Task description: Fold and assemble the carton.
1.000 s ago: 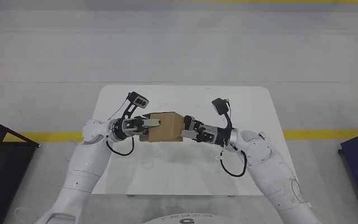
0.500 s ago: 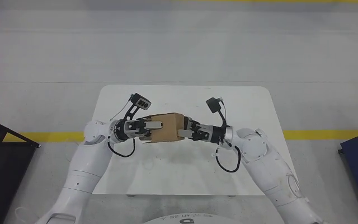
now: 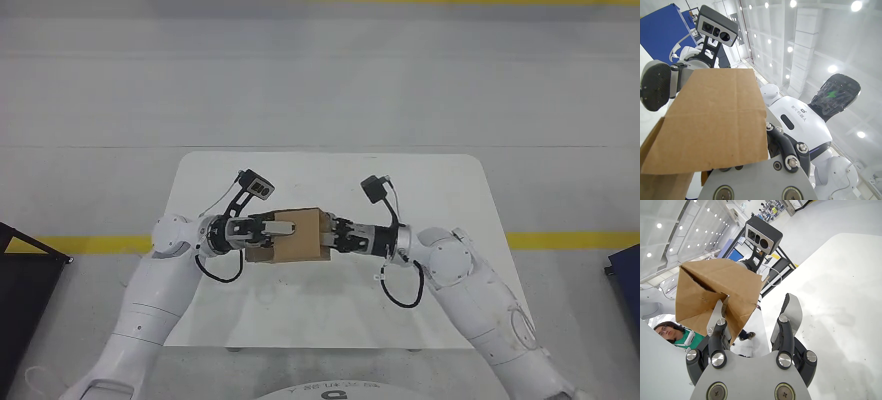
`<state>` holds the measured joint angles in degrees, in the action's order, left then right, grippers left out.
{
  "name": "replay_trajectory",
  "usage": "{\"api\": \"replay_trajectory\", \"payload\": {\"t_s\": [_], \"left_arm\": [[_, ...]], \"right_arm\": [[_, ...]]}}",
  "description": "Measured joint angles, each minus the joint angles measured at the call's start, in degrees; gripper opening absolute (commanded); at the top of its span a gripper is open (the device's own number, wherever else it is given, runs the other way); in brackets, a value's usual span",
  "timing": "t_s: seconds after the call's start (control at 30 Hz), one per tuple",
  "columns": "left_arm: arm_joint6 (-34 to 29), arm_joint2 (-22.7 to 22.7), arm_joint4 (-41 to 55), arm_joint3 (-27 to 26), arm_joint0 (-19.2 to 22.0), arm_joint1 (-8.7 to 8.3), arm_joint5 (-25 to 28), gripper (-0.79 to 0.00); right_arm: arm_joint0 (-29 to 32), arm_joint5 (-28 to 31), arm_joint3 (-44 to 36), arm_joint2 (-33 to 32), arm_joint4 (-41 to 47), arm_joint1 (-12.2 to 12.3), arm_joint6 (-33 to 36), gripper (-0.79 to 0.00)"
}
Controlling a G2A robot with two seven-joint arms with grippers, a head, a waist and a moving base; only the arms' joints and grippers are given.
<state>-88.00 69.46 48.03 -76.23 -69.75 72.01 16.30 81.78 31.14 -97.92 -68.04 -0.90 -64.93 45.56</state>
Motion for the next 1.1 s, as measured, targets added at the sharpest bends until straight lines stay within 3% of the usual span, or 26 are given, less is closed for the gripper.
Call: {"api": "replay_trajectory", "payload": {"t_s": [0.1,0.37,0.47,0.57,0.63,0.8,0.97,1.1], "left_arm": [[0.00,0.34,0.52,-0.01,0.03,-0.20,0.00,-0.785],[0.00,1.62,1.62,-0.09,-0.18,-0.62,0.00,-0.785],[0.00,1.49,1.71,-0.21,-0.16,-0.66,0.00,-0.785],[0.00,0.72,0.94,-0.32,0.00,-0.67,0.00,-0.785],[0.18,0.39,-1.00,-0.28,0.32,-0.80,0.20,-0.785],[2.96,-1.00,-11.94,-1.08,1.04,-1.59,2.99,-0.785],[7.64,-3.46,-33.41,-1.33,3.09,-3.21,7.62,-0.785],[10.03,-6.15,-51.11,-4.12,6.07,-3.70,2.27,-0.785]], "right_arm": [[1.04,1.40,-0.65,-1.83,1.36,0.39,-0.48,-0.160],[7.14,6.88,-3.44,-10.41,8.14,2.00,-0.33,-0.132],[8.33,7.51,-4.54,-11.14,8.89,2.31,0.77,-0.102],[8.44,7.04,-5.37,-10.30,7.75,2.41,1.49,0.000],[8.14,6.55,-5.59,-9.41,6.47,2.41,1.56,0.000],[7.15,4.77,-5.60,-8.13,1.68,2.39,0.42,0.000],[8.24,3.79,-6.55,-9.11,-3.13,2.49,-4.12,0.000],[11.45,5.27,-8.02,-12.64,-3.16,2.90,-7.55,0.000]]}}
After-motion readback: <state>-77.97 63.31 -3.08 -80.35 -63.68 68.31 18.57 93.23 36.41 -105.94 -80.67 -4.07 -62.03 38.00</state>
